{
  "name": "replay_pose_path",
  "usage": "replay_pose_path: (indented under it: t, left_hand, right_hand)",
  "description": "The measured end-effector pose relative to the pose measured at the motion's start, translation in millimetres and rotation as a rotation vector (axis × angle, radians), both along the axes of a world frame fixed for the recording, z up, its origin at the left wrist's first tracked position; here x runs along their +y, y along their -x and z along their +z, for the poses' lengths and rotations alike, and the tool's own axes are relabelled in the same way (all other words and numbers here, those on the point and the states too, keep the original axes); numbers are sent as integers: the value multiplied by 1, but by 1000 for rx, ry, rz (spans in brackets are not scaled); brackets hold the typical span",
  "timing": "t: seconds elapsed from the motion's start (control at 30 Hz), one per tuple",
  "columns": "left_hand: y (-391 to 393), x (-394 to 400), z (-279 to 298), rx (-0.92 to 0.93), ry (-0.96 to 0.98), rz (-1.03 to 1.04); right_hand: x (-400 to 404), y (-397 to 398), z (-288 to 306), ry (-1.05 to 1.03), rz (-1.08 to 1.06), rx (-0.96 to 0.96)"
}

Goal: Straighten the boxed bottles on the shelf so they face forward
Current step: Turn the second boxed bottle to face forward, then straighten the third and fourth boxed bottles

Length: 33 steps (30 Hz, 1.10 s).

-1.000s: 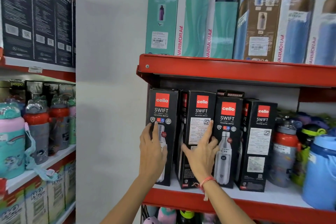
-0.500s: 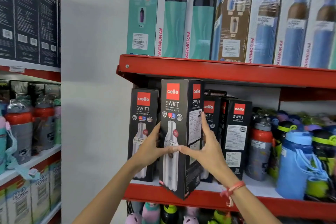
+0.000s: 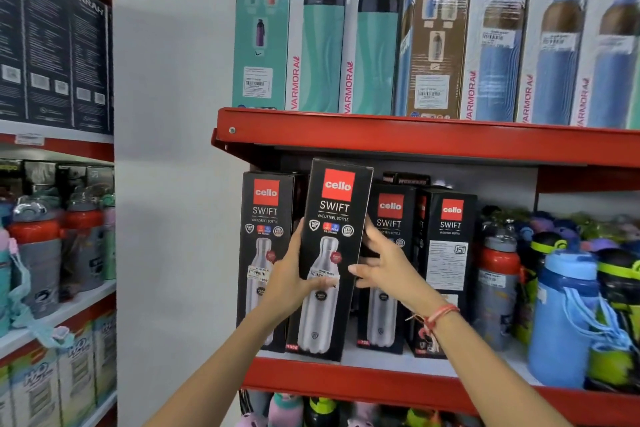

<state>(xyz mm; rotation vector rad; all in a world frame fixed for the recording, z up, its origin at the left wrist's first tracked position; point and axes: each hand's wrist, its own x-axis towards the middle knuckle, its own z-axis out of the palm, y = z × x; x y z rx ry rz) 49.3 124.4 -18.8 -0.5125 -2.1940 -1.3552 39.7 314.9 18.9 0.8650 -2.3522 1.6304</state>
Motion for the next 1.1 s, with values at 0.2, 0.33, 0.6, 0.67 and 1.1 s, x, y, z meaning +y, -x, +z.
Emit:
replay_pose_path:
  t: [0.2,0.33,0.6,0.67,1.1]
  left_hand:
    - [22,10,-23,-43,-33,120]
    - [39,10,-24,-67,-23,143]
    - [55,19,-32,-68,-30,198]
    - [54,21,-32,-61,-23,210]
    - [24,78,-23,483,340,419]
  right_hand:
    - [-12,18,-8,-88,-152,57]
    - [-17,32,-11,-128,-282,106]
    - [-23,49,-19,-208,-399,224]
    - [-24,49,-20,-251,-438,268]
    - [43,38,-50,-57,-1255,343]
